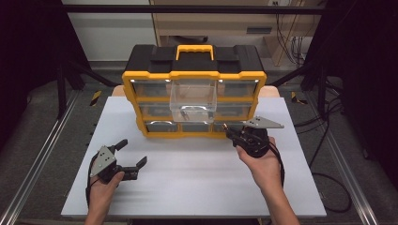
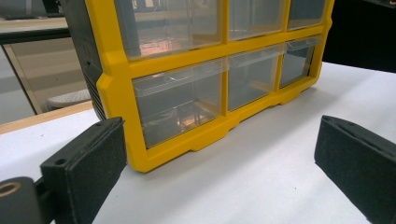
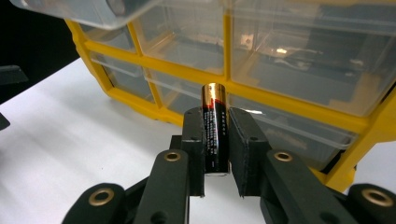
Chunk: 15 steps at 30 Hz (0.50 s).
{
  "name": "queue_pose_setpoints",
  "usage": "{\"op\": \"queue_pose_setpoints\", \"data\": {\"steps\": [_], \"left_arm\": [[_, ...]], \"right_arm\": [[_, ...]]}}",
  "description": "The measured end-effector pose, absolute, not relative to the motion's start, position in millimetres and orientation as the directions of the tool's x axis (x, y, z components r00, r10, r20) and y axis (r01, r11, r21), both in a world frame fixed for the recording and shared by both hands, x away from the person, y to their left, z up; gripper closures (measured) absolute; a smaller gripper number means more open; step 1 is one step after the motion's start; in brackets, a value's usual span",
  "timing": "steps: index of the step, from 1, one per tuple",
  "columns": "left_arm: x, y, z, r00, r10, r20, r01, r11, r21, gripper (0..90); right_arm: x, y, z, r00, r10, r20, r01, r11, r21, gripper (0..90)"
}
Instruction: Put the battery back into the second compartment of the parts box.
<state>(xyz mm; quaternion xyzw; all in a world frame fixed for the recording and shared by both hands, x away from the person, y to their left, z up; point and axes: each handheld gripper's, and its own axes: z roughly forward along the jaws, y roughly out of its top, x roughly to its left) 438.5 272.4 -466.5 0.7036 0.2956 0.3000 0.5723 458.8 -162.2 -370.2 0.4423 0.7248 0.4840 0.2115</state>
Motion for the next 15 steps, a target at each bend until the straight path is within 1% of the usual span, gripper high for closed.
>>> {"op": "queue_pose_setpoints", "data": {"steps": [15], "left_arm": [[439, 272, -466, 0.645, 0.76, 0.083, 0.072, -0.169, 0.983, 2.0]], "right_arm": [[456, -168, -347, -0.518, 0.848, 0.113, 0.398, 0.123, 0.909, 76.9]]}}
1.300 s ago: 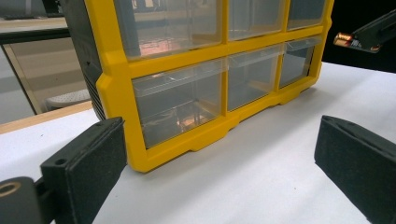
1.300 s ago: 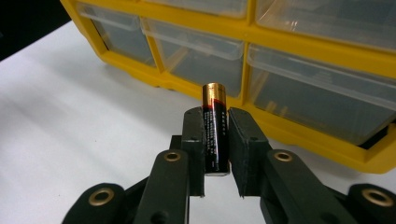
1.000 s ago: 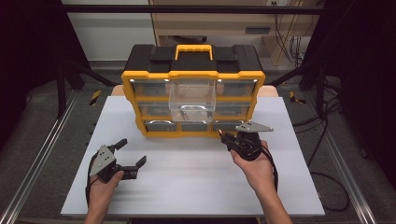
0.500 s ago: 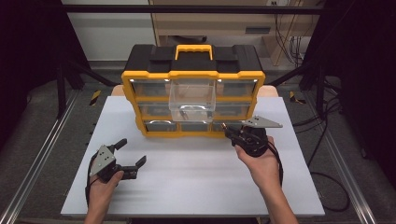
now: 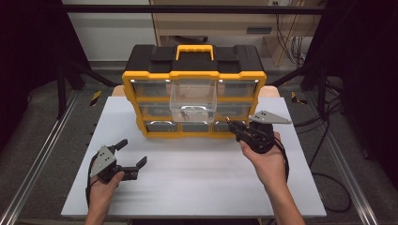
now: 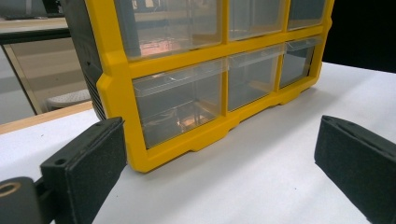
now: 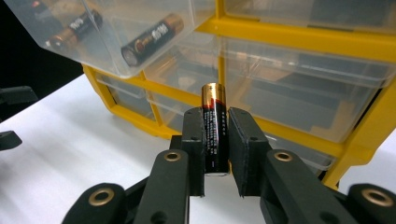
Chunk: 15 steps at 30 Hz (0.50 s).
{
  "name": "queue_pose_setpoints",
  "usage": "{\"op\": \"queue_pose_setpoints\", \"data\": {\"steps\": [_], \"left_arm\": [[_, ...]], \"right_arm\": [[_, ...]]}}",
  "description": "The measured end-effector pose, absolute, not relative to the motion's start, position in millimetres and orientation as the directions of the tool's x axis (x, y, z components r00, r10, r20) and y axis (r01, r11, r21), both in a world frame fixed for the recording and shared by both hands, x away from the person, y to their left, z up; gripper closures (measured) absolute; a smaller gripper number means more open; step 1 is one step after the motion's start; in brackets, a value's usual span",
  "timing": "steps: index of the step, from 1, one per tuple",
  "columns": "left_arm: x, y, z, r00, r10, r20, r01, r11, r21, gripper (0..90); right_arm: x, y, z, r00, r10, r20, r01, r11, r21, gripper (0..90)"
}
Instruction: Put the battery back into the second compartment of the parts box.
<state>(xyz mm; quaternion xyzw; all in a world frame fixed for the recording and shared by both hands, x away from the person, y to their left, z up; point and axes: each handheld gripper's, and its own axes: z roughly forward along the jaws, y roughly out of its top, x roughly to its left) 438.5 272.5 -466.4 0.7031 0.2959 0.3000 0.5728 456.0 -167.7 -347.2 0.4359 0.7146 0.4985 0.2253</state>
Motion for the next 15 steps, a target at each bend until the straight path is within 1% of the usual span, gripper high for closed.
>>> {"op": "queue_pose_setpoints", "data": {"steps": [15], "left_arm": [[438, 273, -466, 0.645, 0.76, 0.083, 0.073, -0.169, 0.983, 2.0]], "right_arm": [[453, -172, -325, -0.521, 0.847, 0.104, 0.358, 0.106, 0.928, 76.9]]}}
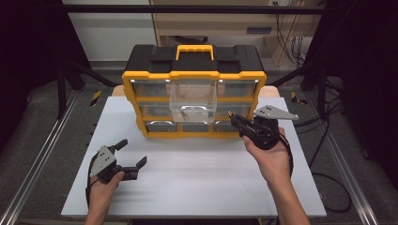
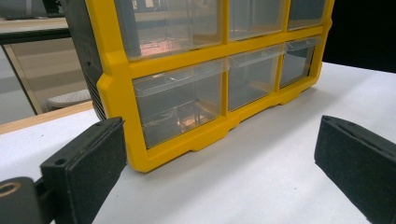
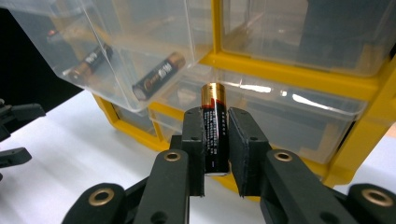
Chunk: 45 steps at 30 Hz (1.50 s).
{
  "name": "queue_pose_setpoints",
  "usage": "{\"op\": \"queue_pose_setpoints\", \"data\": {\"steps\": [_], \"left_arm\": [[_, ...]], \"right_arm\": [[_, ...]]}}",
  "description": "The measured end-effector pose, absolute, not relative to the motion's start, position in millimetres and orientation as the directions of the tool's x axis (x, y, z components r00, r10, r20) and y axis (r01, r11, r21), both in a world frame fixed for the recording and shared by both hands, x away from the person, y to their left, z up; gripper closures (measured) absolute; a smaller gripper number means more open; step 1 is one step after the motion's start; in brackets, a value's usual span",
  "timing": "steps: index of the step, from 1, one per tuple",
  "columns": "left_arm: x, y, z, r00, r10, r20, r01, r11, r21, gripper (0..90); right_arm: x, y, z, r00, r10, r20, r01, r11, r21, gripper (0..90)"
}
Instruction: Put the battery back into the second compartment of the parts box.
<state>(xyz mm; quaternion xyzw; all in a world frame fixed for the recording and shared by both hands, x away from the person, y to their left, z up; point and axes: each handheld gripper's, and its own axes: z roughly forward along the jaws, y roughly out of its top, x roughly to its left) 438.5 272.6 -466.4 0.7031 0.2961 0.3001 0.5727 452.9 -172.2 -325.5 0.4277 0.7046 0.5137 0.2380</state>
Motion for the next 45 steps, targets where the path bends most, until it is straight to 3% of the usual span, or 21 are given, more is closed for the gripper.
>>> {"op": "queue_pose_setpoints", "data": {"steps": [45], "left_arm": [[439, 273, -466, 0.645, 0.76, 0.081, 0.073, -0.167, 0.983, 2.0]], "right_arm": [[452, -145, -243, -0.575, 0.818, 0.027, 0.217, 0.12, 0.969, 76.9]]}}
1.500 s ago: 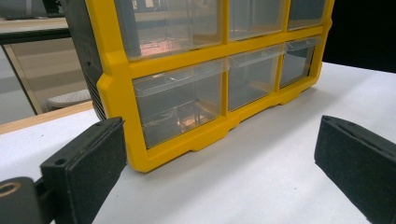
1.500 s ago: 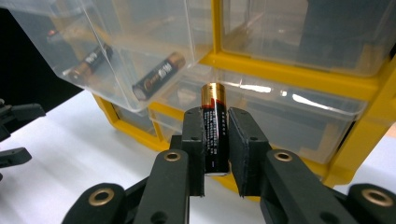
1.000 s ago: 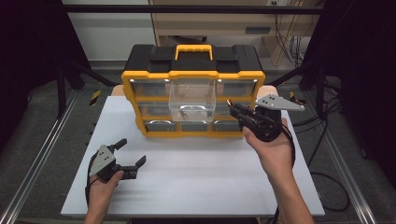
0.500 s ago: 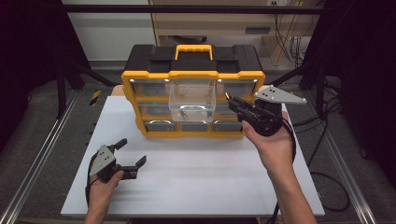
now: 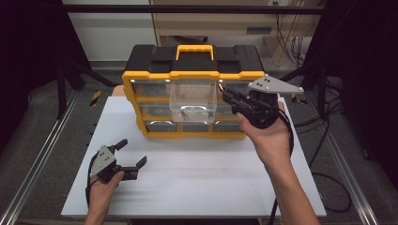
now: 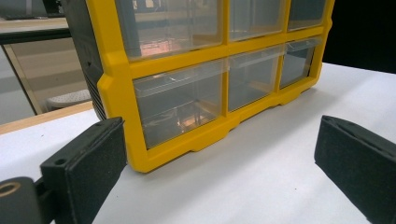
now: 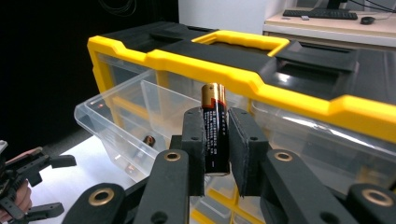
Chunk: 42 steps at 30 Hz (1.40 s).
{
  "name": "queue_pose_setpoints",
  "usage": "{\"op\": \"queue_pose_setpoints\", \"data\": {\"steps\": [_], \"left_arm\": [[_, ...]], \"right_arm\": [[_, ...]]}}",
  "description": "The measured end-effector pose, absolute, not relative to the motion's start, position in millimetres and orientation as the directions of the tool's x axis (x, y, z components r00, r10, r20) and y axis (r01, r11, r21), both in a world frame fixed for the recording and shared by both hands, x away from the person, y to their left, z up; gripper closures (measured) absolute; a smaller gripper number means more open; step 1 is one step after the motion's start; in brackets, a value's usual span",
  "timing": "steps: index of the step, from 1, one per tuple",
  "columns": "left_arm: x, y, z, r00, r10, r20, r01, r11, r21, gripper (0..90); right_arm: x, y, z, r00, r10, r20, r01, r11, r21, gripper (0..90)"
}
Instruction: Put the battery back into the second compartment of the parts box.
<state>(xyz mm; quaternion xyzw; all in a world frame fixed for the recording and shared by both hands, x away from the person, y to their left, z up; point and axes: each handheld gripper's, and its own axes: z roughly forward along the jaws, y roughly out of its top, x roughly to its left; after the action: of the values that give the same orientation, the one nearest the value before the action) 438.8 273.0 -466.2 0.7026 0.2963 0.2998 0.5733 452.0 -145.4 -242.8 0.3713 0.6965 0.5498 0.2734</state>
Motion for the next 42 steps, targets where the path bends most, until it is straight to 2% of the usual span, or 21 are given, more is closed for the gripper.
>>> {"op": "queue_pose_setpoints", "data": {"steps": [21, 32, 42], "left_arm": [[439, 274, -466, 0.644, 0.761, 0.081, 0.071, -0.166, 0.984, 2.0], [439, 274, -466, 0.644, 0.761, 0.081, 0.072, -0.166, 0.984, 2.0], [439, 274, -466, 0.643, 0.761, 0.083, 0.072, -0.167, 0.983, 2.0]], "right_arm": [[465, -110, -229, -0.615, 0.789, -0.011, 0.204, 0.173, 0.963, 76.7], [456, -101, -234, -0.614, 0.79, -0.002, 0.206, 0.163, 0.965, 43.6], [442, -103, -244, -0.605, 0.796, -0.004, 0.208, 0.163, 0.964, 24.3]]}}
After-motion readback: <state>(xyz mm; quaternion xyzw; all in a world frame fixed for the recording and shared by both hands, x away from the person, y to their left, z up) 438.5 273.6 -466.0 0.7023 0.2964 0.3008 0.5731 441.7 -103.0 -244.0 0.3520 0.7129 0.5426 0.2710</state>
